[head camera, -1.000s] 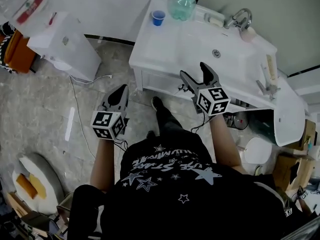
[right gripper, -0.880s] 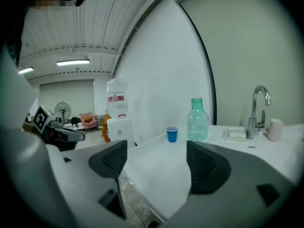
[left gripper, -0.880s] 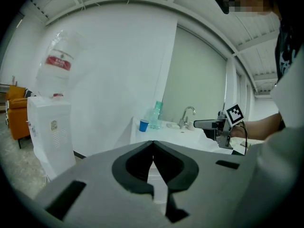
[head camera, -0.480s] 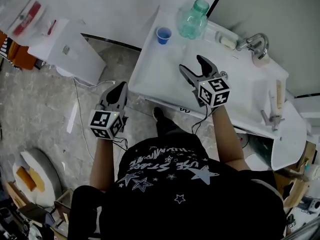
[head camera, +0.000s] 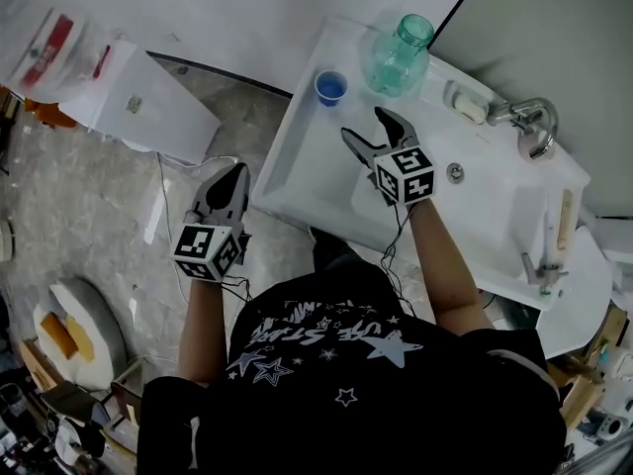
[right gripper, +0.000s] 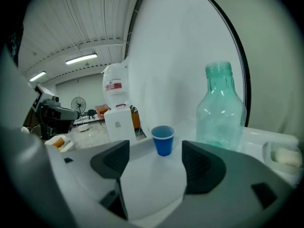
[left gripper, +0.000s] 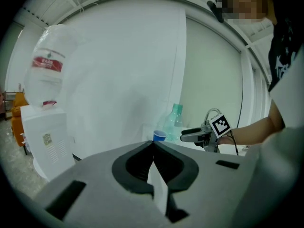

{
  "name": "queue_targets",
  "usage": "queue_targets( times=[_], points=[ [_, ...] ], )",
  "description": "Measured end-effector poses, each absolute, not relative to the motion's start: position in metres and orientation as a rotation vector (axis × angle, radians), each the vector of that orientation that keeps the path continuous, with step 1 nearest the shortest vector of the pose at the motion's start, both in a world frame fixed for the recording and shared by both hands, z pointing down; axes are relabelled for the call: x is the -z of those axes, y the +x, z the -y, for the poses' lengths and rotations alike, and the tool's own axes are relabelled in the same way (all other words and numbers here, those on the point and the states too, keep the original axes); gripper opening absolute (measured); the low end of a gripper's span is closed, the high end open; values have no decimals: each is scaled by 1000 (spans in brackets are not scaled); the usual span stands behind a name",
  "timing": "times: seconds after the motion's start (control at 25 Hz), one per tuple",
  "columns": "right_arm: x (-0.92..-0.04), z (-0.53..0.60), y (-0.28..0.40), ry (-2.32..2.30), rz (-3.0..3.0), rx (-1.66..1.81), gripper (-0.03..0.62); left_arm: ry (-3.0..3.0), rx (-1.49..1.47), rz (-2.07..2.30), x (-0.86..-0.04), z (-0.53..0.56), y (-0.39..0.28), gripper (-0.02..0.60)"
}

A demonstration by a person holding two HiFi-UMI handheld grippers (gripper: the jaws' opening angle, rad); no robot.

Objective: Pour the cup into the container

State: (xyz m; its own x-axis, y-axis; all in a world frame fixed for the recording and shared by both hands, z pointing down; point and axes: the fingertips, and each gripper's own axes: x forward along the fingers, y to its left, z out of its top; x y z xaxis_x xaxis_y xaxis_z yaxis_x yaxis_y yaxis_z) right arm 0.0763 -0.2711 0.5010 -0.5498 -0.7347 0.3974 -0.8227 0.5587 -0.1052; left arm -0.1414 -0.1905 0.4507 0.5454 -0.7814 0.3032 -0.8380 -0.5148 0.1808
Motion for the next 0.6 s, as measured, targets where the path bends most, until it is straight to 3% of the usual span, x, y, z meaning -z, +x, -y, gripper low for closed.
queue_targets(
  times=[0.6],
  points=[
    [-561,343,41,1202,2417,-377,347,2347,-326,1440,-472,218,-161,9]
  ],
)
